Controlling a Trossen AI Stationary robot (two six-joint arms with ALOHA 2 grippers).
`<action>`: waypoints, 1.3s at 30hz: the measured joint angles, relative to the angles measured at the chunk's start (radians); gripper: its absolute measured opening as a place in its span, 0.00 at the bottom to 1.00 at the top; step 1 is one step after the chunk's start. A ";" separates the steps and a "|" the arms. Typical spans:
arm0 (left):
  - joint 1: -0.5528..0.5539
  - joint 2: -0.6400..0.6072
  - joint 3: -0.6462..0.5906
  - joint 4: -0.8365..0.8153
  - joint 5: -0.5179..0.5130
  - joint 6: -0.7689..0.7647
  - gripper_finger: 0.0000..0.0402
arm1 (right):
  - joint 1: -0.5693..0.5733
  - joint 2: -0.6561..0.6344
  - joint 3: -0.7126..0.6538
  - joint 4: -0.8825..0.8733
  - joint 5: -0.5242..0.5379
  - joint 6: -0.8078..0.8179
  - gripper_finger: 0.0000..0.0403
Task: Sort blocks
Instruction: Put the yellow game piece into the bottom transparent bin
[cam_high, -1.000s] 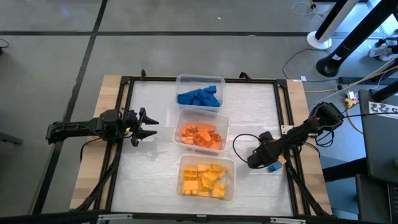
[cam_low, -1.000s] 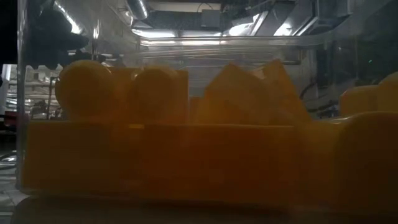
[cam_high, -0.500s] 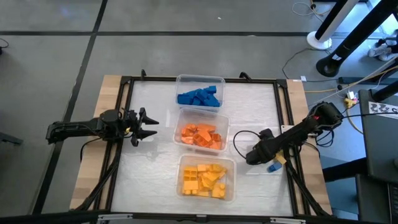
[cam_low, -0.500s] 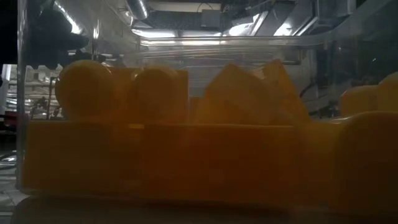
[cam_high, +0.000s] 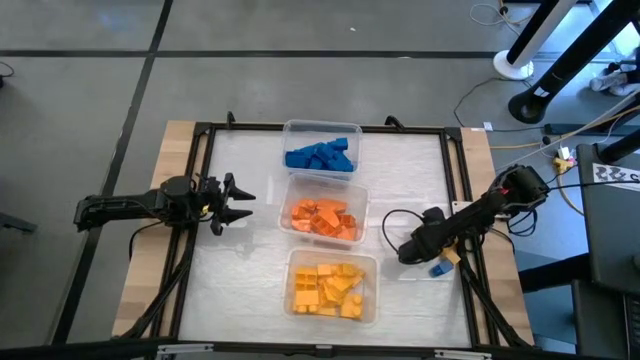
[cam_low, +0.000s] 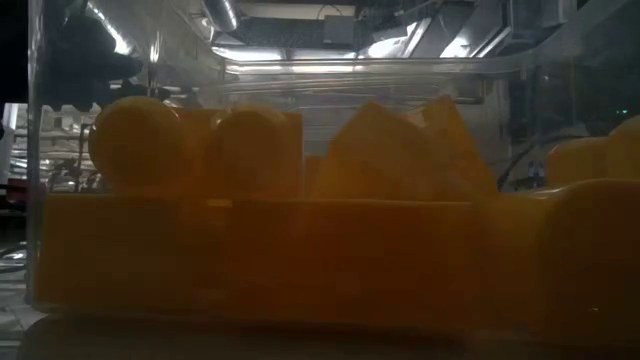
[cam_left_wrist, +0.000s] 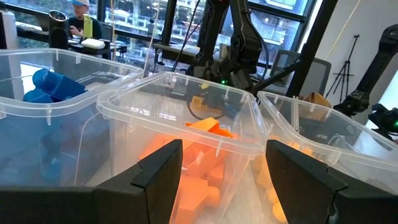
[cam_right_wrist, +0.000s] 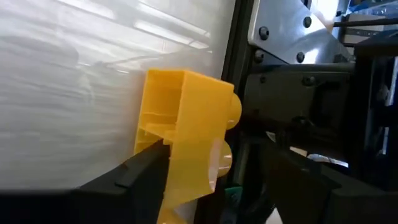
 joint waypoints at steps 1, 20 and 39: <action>0.000 0.000 0.000 0.000 0.000 0.000 0.55 | 0.000 0.000 -0.006 -0.001 -0.008 -0.002 0.61; 0.000 0.000 0.000 0.000 0.000 0.000 0.55 | 0.000 0.000 0.051 -0.001 0.120 -0.046 0.03; 0.000 0.002 0.000 0.000 0.001 0.000 0.55 | 0.001 -0.037 0.466 -0.254 0.291 -0.336 0.04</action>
